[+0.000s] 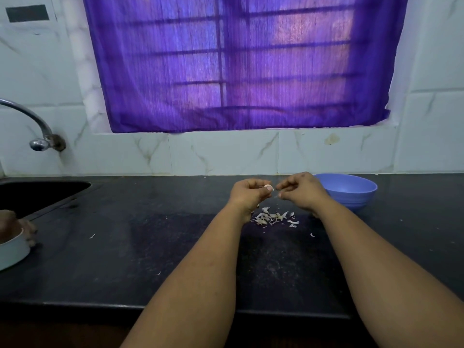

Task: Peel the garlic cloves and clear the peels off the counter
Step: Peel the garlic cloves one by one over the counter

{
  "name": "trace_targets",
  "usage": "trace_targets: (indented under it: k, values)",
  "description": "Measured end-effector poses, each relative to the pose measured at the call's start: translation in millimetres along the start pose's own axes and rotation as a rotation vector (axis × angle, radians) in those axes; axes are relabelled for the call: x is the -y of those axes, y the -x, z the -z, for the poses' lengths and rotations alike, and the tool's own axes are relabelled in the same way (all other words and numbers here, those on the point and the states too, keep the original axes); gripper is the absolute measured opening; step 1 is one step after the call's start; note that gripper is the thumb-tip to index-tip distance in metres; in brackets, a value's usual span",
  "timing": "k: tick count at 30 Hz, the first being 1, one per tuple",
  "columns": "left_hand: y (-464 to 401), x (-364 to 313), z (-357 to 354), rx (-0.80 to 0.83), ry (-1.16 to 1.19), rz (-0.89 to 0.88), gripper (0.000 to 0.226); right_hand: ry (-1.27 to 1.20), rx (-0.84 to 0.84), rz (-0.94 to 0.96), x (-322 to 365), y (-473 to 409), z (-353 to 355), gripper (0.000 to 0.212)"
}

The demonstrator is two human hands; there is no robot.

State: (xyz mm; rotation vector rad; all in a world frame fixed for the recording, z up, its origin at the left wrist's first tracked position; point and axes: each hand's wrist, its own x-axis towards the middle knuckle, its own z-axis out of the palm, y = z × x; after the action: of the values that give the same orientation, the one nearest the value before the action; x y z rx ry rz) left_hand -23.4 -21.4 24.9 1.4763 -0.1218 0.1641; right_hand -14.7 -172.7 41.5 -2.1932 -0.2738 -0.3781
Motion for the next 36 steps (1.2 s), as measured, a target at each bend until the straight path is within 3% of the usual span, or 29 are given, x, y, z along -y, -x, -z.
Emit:
trace_targets:
  k: [7,9,13,17,24,36]
  values:
    - [3,-2,1,-0.009,-0.027,-0.011,0.013,-0.09,-0.071,-0.031,2,0,3,0.004]
    - [5,-3,1,-0.022,-0.03,-0.015,0.017,-0.136,-0.061,-0.05,2,-3,0,0.011]
    - [6,-3,2,-0.037,-0.096,-0.075,0.022,-0.454,0.092,-0.082,9,-2,-9,0.013]
    - [7,-5,1,-0.022,-0.126,-0.113,0.024,-0.45,0.097,-0.046,9,1,-11,0.014]
    - [4,-3,0,-0.036,-0.14,-0.154,0.022,-0.859,0.261,-0.316,11,-1,-2,0.01]
    - [5,-5,-1,0.039,-0.1,-0.138,0.016,-0.969,0.296,-0.4,10,-3,5,0.01]
